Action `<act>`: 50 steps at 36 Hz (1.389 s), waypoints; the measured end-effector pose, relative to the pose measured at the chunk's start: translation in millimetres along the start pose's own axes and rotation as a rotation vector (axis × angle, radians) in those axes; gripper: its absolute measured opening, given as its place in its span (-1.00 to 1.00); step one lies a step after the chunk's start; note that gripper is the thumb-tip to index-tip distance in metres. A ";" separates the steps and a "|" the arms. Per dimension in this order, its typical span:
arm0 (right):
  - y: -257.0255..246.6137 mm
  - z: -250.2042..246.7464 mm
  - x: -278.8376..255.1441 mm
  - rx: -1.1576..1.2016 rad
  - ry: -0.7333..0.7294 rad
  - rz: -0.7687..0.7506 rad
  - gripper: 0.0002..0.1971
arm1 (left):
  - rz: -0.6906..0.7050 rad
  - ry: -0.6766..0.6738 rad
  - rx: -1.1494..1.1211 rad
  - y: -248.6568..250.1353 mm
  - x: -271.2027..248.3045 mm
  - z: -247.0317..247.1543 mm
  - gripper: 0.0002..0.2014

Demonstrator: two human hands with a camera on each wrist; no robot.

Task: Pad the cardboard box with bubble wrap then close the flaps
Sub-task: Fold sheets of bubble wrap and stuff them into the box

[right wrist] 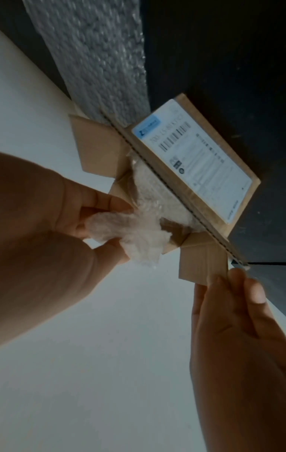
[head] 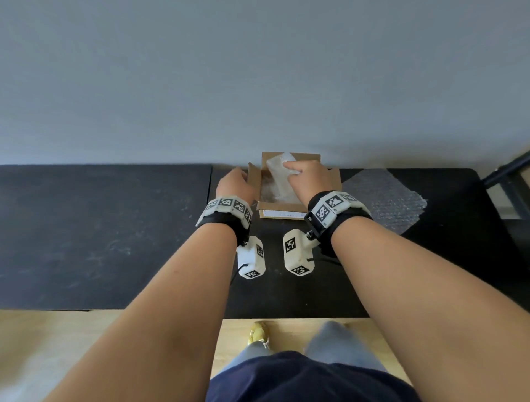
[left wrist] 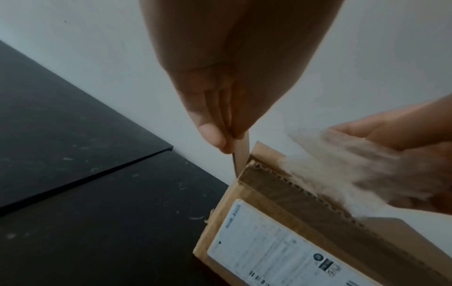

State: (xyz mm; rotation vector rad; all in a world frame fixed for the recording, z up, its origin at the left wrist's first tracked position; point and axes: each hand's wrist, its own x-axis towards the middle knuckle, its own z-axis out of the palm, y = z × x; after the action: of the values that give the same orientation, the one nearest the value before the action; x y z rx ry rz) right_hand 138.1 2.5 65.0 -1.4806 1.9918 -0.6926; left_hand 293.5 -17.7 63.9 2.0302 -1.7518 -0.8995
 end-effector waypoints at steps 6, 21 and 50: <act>-11.2 23.7 3.1 -0.048 -0.055 0.035 -0.59 | -0.058 -0.084 -0.007 -14.2 10.6 -2.4 -0.77; -16.1 47.9 18.5 -0.467 -0.184 0.083 -0.60 | -0.011 -0.108 -0.042 -27.1 24.5 -3.4 -0.85; -18.0 73.3 33.8 -0.775 -0.316 -0.065 -0.75 | 0.017 -0.160 -0.121 -37.8 34.6 -5.2 -0.85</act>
State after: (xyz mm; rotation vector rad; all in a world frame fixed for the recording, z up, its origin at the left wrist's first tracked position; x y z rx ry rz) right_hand 193.5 -40.3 21.0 -1.9270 2.0505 0.3429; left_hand 327.8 -44.2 36.2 1.9101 -1.7460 -1.1617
